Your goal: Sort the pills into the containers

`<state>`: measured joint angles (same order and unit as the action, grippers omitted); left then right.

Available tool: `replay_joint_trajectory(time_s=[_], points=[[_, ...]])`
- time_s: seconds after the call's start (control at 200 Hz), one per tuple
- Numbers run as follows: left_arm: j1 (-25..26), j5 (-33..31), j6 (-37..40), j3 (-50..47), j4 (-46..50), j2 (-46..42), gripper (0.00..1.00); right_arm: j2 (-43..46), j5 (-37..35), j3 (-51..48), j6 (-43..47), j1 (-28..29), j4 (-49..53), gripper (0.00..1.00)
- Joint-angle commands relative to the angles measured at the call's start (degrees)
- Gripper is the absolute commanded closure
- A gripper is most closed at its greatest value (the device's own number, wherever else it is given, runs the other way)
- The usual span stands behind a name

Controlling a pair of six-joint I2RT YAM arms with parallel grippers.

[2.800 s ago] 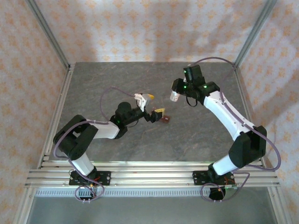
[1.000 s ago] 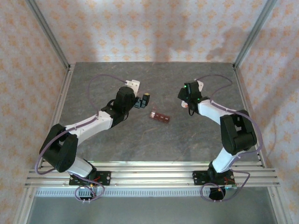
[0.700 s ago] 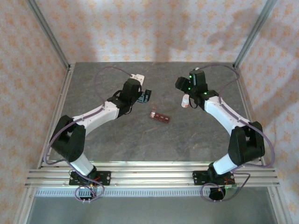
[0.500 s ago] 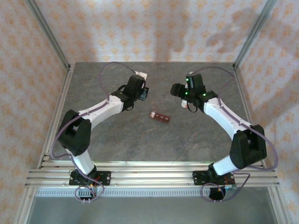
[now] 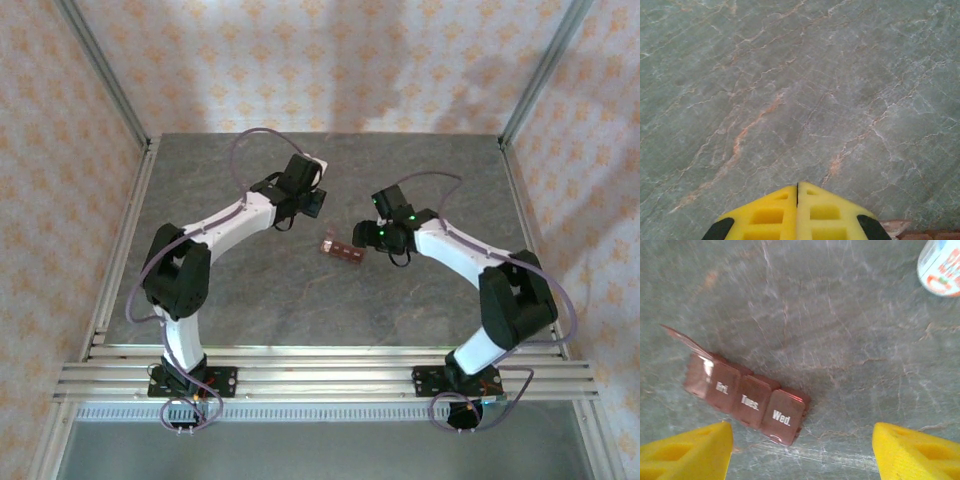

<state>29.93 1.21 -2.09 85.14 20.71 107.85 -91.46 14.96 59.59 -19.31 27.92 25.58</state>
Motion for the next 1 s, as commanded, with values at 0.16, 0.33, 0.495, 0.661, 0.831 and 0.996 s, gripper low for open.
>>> replay_joint_trajectory(time_s=[0.16, 0.33, 0.495, 0.661, 0.831, 0.996], points=[[-0.2, 8.3, -1.0, 5.8, 9.0, 5.2, 1.0, -5.8, -2.6, 2.2, 0.8, 1.0, 0.7, 0.28], [-0.2, 10.6, -2.4, 7.0, 8.8, 6.8, 1.0, -6.6, -1.8, 2.0, 0.0, 1.0, -0.4, 0.28], [-0.2, 12.1, -3.3, 8.2, 9.0, 8.2, 1.0, -7.2, -1.1, 2.3, -0.3, 1.2, -0.7, 0.28], [-0.2, 13.2, -3.9, 8.5, 9.0, 9.1, 1.0, -8.0, -0.8, 2.6, -0.3, 1.4, -1.1, 0.28], [-0.2, 14.0, -4.3, 8.6, 8.9, 9.6, 1.0, -8.8, -0.8, 2.6, -0.5, 1.4, -1.1, 0.29], [-0.2, 15.2, -4.8, 9.4, 9.2, 10.7, 1.0, -9.0, -0.7, 2.5, -0.7, 1.5, -1.1, 0.29]])
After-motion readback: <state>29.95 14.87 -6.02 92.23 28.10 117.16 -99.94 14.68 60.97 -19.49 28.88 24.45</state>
